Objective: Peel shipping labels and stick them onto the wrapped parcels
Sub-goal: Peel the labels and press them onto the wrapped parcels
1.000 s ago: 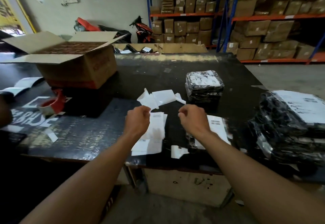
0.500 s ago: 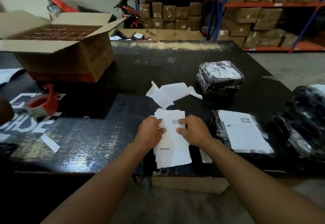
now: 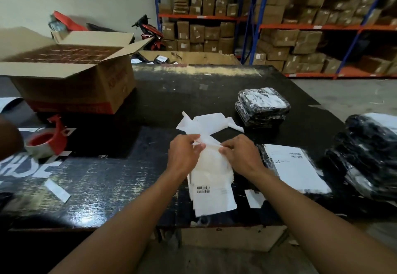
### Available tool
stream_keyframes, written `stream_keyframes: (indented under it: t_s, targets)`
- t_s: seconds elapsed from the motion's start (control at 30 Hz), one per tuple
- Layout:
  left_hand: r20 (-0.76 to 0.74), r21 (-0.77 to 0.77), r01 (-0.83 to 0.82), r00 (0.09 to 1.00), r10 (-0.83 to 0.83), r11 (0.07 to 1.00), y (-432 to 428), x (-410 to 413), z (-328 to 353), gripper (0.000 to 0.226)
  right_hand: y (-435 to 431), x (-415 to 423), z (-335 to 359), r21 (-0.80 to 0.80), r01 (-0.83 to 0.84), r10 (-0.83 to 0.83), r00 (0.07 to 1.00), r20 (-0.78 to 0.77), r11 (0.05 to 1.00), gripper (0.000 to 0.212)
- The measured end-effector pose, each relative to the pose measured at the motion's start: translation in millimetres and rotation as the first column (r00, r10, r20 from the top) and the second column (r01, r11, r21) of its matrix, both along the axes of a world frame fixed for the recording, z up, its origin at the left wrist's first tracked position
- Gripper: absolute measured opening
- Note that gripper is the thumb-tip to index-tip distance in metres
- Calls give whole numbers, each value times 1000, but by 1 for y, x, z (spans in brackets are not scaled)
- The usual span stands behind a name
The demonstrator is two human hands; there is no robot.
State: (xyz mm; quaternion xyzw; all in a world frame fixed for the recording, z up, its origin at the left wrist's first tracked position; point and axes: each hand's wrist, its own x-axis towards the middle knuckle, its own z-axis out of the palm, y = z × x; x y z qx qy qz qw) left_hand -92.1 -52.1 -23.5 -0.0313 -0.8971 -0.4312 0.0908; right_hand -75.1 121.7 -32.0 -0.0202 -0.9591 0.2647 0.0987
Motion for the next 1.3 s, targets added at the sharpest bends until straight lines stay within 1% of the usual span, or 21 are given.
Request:
stream_keyframes:
  t_s: [0.03, 0.07, 0.1, 0.13, 0.17, 0.2, 0.23, 0.27, 0.3, 0.37, 0.43, 0.5, 0.6, 0.7, 0.77, 0.83, 0.9, 1.0, 1.17, 1.3]
  targets:
    - [43, 172, -40, 999, 33, 984, 4, -3, 10, 41, 4, -4, 7, -49, 9, -10, 999, -34, 999, 23]
    - [110, 354, -84, 993, 48, 932, 9, -5, 20, 44, 6, -6, 16, -123, 23, -30, 998, -54, 992, 25]
    - [179, 508, -125, 983, 38, 852, 14, -8, 29, 46, 8, -7, 25, -236, 46, -61, 996, -59, 971, 34]
    - [230, 612, -154, 973, 12, 776, 19, -10, 37, 47, 11, -8, 33, -400, 77, -101, 994, -40, 913, 48]
    - [256, 682, -162, 966, -26, 713, 23, -13, 44, 48, 13, -7, 39, -594, 109, -135, 991, 1, 797, 62]
    - [260, 733, -152, 963, -66, 663, 28, -14, 51, 50, 17, -7, 44, -754, 150, -155, 986, 65, 639, 71]
    - [252, 763, -137, 963, -95, 632, 33, -16, 56, 52, 21, -7, 50, -846, 186, -137, 981, 135, 499, 70]
    - [242, 775, -126, 964, -107, 620, 39, -18, 61, 54, 27, -6, 56, -879, 210, -100, 978, 184, 427, 63]
    - [235, 778, -120, 966, -108, 616, 46, -20, 64, 55, 33, -4, 61, -875, 229, -63, 973, 224, 426, 52]
    - [218, 790, -104, 969, -118, 604, 63, -24, 71, 56, 47, -3, 70, -858, 227, -5, 967, 253, 461, 37]
    - [205, 802, -79, 967, -150, 592, 81, -29, 77, 57, 61, -6, 76, -876, 200, 39, 970, 241, 440, 33]
    - [192, 812, -51, 964, -185, 581, 100, -34, 82, 56, 76, -12, 81, -887, 174, 45, 976, 213, 429, 29]
    - [166, 819, -17, 964, -209, 574, 124, -43, 88, 54, 98, -21, 92, -876, 166, 8, 982, 189, 452, 23]
    - [126, 805, 45, 962, -244, 592, 142, -49, 93, 45, 125, -31, 106, -864, 155, 2, 984, 178, 478, 24]
    - [116, 767, 92, 953, -279, 635, 149, -49, 97, 38, 142, -39, 116, -857, 142, 6, 986, 167, 495, 28]
    - [121, 723, 134, 941, -315, 678, 154, -48, 96, 29, 155, -46, 123, -849, 125, 13, 988, 154, 514, 27]
    - [134, 699, 151, 933, -335, 699, 158, -45, 92, 20, 167, -53, 128, -849, 114, 21, 989, 145, 517, 22]
    - [131, 667, 172, 931, -342, 725, 162, -39, 85, 9, 180, -59, 133, -854, 107, 32, 989, 143, 508, 24]
    - [130, 607, 170, 942, -308, 777, 167, -33, 87, 10, 190, -65, 134, -863, 119, 42, 986, 160, 491, 31]
    - [117, 547, 181, 950, -288, 817, 170, -37, 95, 11, 191, -67, 136, -874, 111, 43, 988, 149, 474, 28]
